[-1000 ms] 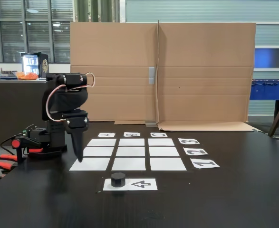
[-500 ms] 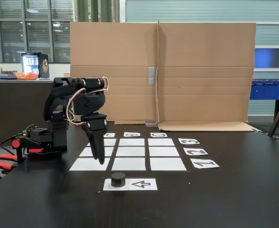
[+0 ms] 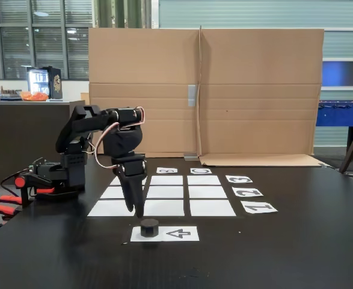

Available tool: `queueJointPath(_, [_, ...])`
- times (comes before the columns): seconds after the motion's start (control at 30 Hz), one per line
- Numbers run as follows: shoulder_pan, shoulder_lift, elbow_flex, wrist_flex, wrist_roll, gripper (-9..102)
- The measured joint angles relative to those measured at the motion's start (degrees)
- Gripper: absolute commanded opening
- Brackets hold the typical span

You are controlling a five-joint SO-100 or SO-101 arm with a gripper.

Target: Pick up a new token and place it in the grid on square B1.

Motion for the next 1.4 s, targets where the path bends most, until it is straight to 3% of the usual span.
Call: queueJointPath(1.4, [-5.89,-10.37,-5.36,-6.86,2.64,30])
